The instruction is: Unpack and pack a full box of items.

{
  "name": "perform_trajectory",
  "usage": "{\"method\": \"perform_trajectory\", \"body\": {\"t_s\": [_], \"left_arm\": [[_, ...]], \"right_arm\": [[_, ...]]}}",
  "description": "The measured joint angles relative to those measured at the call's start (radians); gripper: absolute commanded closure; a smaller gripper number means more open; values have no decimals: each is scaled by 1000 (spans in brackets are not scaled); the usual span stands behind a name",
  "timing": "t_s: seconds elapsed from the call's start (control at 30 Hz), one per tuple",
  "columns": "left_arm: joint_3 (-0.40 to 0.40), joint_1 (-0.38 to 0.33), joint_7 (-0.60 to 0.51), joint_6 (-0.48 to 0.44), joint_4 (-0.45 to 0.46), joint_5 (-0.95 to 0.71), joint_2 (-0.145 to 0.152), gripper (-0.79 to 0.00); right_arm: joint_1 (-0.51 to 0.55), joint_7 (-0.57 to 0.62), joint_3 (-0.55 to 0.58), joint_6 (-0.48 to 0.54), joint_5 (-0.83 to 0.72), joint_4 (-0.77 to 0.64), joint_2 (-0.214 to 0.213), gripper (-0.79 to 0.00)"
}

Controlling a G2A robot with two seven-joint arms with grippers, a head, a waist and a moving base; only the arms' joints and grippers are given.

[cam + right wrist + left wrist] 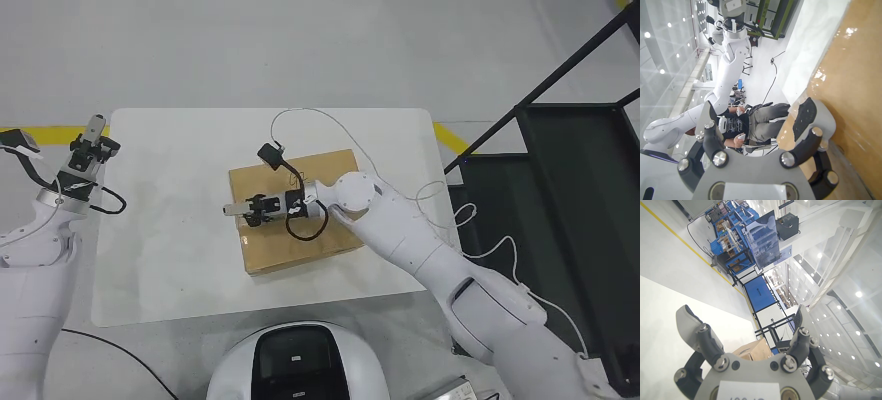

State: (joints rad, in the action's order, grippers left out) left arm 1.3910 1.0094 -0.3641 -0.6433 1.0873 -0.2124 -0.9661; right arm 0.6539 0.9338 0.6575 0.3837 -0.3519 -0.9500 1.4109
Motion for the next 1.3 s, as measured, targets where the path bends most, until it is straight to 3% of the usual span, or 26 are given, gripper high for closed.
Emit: {"method": "perform_trajectory", "body": {"t_s": [0.4,0.83,1.3], "left_arm": [[0,0,0,0,0,0,0,-785],[0,0,0,0,0,0,0,-785],[0,0,0,0,0,0,0,-785]], "right_arm": [[89,5,136,-37,57,-81,-62,-785],[297,26,424,-101,113,-264,-175,-785],[474,-29,660,-123,122,-342,-239,-785]]}}
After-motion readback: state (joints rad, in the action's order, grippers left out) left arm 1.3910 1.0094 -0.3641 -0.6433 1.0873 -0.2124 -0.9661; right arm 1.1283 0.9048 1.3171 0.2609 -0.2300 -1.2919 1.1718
